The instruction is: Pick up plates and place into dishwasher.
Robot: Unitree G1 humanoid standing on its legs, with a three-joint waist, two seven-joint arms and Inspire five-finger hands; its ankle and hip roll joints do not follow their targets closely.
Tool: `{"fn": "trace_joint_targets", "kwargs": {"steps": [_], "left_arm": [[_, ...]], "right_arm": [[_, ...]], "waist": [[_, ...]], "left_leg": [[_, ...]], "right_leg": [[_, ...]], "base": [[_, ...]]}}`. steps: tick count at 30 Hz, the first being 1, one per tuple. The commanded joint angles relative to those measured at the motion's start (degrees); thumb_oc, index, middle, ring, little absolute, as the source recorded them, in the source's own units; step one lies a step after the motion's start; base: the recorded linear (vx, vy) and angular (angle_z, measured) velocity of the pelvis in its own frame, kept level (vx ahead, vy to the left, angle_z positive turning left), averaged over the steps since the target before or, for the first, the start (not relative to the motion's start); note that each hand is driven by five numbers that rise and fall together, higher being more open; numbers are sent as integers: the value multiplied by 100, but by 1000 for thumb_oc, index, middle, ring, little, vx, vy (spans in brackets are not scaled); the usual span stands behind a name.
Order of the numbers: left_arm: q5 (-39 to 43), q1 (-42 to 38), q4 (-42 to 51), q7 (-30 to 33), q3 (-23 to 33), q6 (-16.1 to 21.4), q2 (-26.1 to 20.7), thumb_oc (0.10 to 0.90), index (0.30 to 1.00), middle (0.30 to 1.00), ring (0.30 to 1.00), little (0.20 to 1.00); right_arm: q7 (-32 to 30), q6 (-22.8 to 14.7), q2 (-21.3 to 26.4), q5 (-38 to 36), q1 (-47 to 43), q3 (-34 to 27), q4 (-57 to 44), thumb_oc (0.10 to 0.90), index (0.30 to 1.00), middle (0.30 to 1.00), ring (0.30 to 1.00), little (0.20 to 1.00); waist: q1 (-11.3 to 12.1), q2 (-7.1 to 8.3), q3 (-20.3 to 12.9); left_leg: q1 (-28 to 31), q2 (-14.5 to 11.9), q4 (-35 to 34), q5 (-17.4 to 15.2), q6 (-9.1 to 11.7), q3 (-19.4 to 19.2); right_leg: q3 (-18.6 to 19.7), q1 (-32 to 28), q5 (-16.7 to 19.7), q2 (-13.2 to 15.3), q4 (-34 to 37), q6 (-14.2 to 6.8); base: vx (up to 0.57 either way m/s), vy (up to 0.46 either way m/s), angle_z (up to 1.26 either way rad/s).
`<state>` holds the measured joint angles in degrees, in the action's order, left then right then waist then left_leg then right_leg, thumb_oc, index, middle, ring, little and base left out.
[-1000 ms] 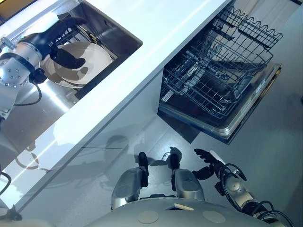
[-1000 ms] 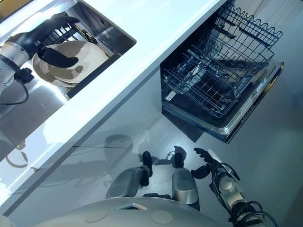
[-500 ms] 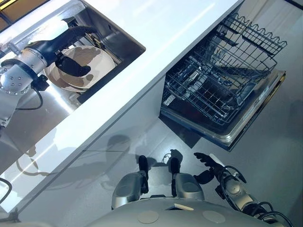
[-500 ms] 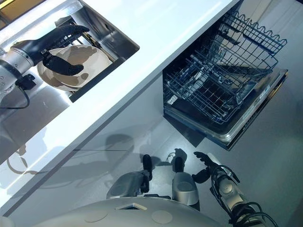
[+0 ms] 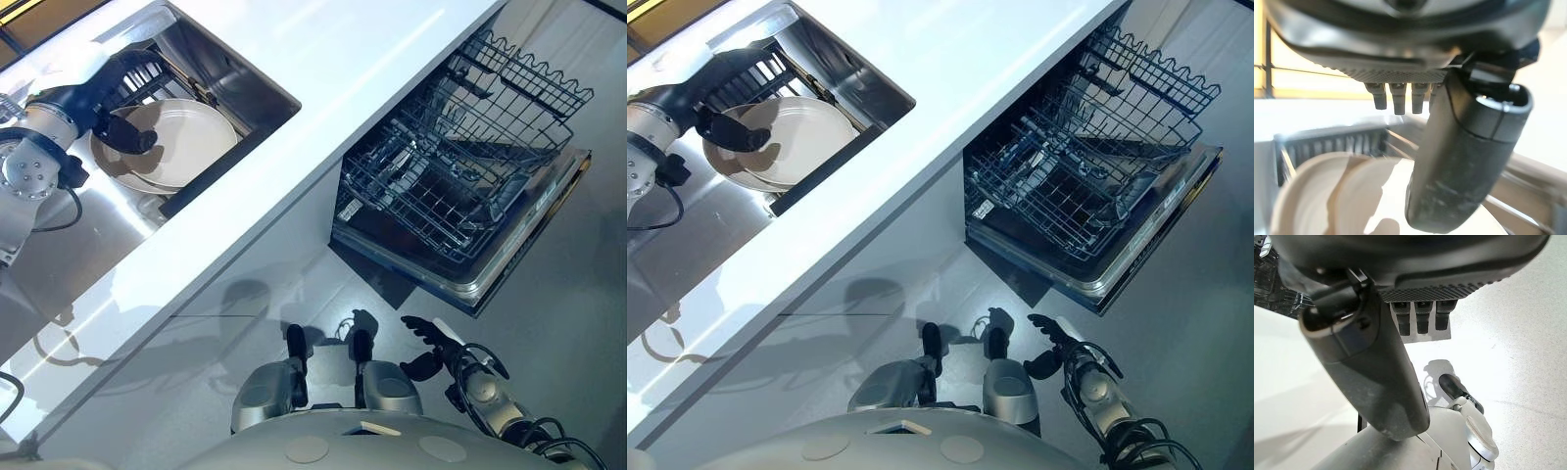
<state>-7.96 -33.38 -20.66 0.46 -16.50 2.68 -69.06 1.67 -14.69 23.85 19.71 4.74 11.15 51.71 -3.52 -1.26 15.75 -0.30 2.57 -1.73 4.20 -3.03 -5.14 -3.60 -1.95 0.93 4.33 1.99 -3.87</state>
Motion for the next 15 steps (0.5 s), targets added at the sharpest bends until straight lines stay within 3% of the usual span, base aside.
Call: {"fn": "trace_joint_targets", "kwargs": {"steps": [1, 7, 12, 15], "left_arm": [[19, -1229, -752, 944, 388, -4, -212, 800, 900, 900, 900, 900], [846, -1357, -1002, 438, 322, -98, -11, 800, 900, 900, 900, 900], [1862, -1246, -1067, -136, 478, -578, 414, 800, 900, 900, 900, 900], [2082, -1261, -1151, -143, 510, -797, 587, 800, 900, 900, 900, 900]], "right_arm": [[-163, -205, 333, -78, 186, 56, -208, 800, 900, 900, 900, 900], [-202, -206, 342, -109, 152, 67, -202, 800, 900, 900, 900, 900], [-219, -185, 309, -153, 127, 77, -265, 800, 900, 900, 900, 900], [-245, -161, 291, -187, 100, 96, -289, 800, 900, 900, 900, 900]], "waist": [[-44, -253, -289], [-106, -259, -180], [-146, -232, -67], [-165, -226, -27]], "left_leg": [[66, 300, 262, -952, -52, -106], [-55, 288, 313, -928, -60, -148], [-139, 269, 369, -909, -61, -164], [-185, 268, 406, -902, -59, -166]], "right_leg": [[-94, 705, -453, -375, -731, -237], [7, 803, -453, -427, -766, -219], [36, 865, -470, -461, -813, -198], [31, 893, -478, -474, -831, -178]], "base": [[-4, -28, -13], [5, -34, -7], [13, -48, -7], [15, -37, -1]]}}
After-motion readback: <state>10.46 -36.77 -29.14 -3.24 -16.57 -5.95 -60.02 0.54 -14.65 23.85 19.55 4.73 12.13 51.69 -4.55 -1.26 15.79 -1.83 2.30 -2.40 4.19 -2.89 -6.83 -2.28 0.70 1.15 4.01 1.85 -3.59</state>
